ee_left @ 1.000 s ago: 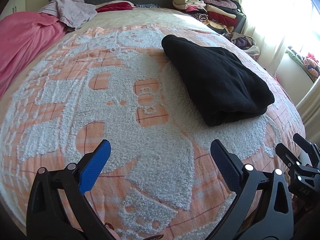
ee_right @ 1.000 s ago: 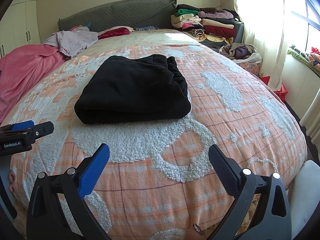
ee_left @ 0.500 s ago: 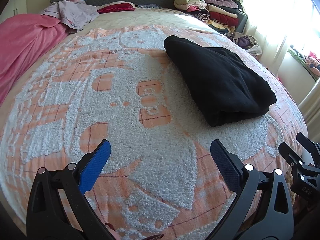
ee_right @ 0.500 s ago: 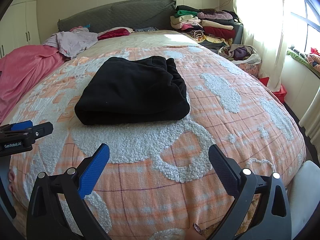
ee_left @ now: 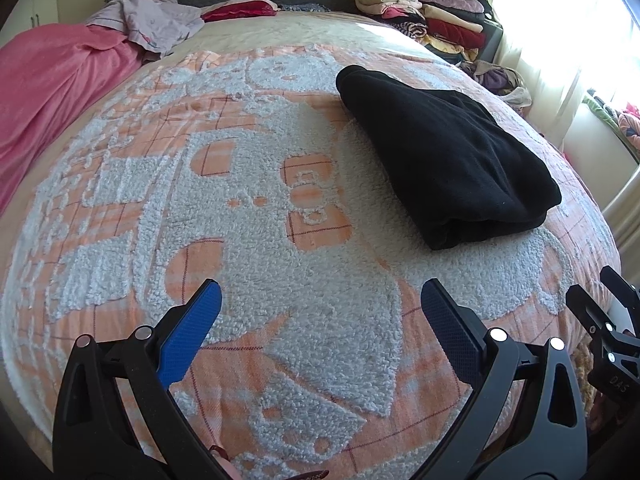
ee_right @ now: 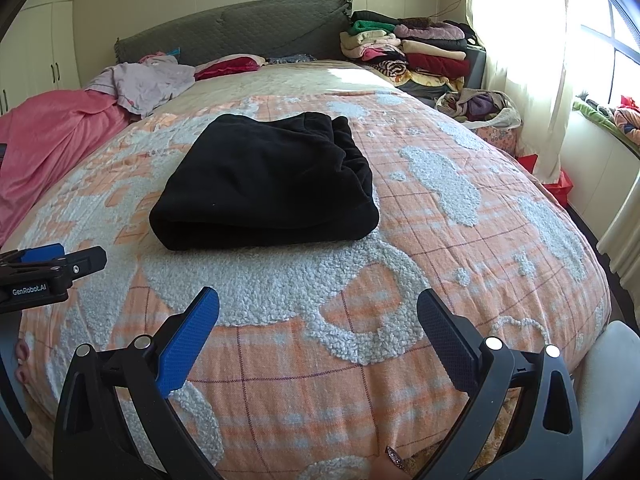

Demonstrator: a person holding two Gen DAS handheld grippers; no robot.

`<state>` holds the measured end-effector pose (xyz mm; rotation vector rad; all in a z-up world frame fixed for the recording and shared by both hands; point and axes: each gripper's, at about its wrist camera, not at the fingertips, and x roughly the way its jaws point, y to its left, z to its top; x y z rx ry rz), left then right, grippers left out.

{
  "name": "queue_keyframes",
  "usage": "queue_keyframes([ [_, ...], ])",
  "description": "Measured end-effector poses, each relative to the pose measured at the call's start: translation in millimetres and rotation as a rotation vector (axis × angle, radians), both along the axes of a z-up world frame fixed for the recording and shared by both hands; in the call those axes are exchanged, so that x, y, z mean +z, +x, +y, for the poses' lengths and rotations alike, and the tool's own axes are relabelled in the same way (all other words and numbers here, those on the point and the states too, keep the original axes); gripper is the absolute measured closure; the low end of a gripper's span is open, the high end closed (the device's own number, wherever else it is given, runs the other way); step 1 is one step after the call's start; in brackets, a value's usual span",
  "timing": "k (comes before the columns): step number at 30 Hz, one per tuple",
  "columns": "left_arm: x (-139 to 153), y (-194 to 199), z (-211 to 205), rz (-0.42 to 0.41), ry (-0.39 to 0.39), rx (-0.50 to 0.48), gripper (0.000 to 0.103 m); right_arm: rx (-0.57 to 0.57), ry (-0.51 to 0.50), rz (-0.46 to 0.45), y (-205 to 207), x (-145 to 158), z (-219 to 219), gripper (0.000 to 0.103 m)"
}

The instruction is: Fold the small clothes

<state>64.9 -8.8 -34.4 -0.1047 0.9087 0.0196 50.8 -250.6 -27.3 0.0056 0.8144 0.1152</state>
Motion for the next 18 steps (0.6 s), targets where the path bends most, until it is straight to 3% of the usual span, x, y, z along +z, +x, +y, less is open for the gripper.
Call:
queue_keyframes([
  [18, -2.9, 1.9, 3.2, 0.022, 0.002, 0.020, 0.009, -0.004, 0.001, -0.002, -1.3, -0.6, -1.2, 0.004],
])
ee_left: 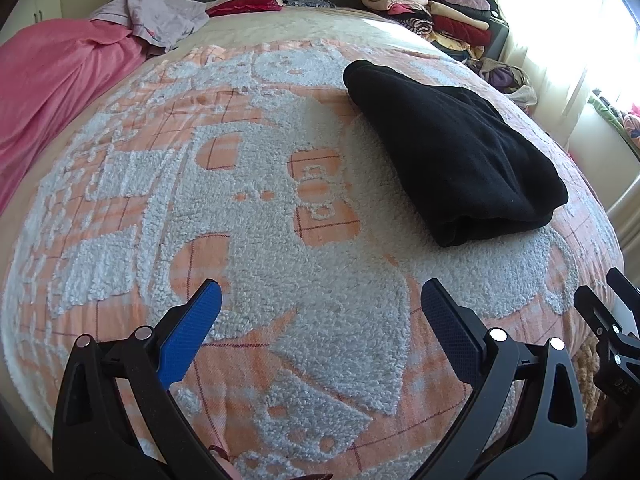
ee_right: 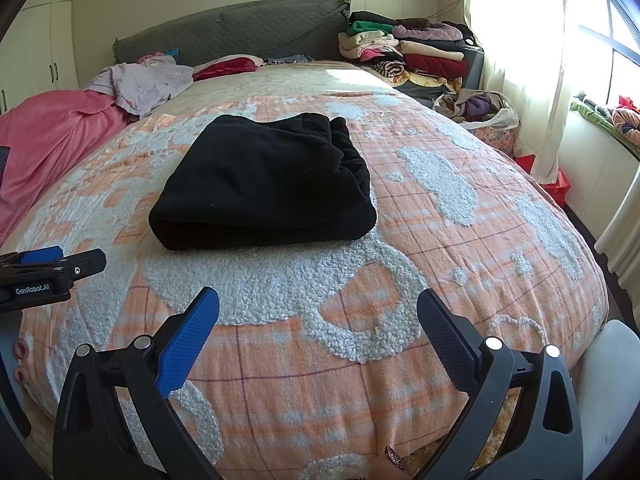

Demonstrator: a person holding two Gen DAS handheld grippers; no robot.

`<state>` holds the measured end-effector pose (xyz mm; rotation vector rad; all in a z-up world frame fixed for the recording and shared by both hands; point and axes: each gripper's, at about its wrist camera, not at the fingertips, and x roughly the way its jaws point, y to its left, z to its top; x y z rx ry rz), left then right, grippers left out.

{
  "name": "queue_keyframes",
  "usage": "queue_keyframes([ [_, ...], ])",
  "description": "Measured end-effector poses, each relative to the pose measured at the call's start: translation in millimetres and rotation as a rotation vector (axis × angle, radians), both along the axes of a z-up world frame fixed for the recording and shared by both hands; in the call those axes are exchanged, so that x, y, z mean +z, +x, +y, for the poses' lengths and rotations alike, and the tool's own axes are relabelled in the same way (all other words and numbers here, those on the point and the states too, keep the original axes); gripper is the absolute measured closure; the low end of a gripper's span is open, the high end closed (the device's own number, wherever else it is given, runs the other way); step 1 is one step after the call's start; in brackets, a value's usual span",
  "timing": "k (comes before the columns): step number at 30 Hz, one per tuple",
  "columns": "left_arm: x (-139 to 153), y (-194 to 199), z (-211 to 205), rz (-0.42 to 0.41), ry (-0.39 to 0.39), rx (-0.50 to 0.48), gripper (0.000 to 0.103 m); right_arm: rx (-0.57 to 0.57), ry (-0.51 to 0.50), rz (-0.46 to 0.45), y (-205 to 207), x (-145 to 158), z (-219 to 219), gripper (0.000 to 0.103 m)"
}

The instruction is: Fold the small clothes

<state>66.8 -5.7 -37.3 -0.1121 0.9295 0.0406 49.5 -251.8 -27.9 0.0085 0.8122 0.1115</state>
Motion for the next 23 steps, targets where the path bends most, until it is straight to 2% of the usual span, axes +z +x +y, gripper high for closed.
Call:
queue_keyframes([
  [6, -2, 0, 6, 0.011, -0.004, 0.019, 0.009, -0.060, 0.027, -0.001, -3, 1, -20, 0.004],
  [11, -5, -5, 33, -0.004, -0.002, 0.082, 0.009, -0.217, 0.042, -0.017, -10, 6, -66, 0.004],
  [15, -11, -6, 103, 0.022, 0.005, 0.230, 0.009, -0.414, 0.071, -0.006, -22, 6, -137, 0.004],
  [16, -13, -4, 123, 0.030, 0.011, 0.268, 0.009, -0.493, 0.086, 0.007, -27, 3, -170, 0.004],
  [18, -13, -3, 173, 0.038, 0.055, 0.373, 0.009, -0.618, 0.098, 0.015, -38, -3, -217, 0.004],
  [21, -12, 0, 247, 0.064, 0.123, 0.518, 0.009, -0.885, 0.119, 0.071, -60, -23, -322, 0.004],
  [23, -10, 2, 297, 0.080, 0.164, 0.615, 0.009, -1.044, 0.063, 0.097, -72, -35, -374, 0.004],
])
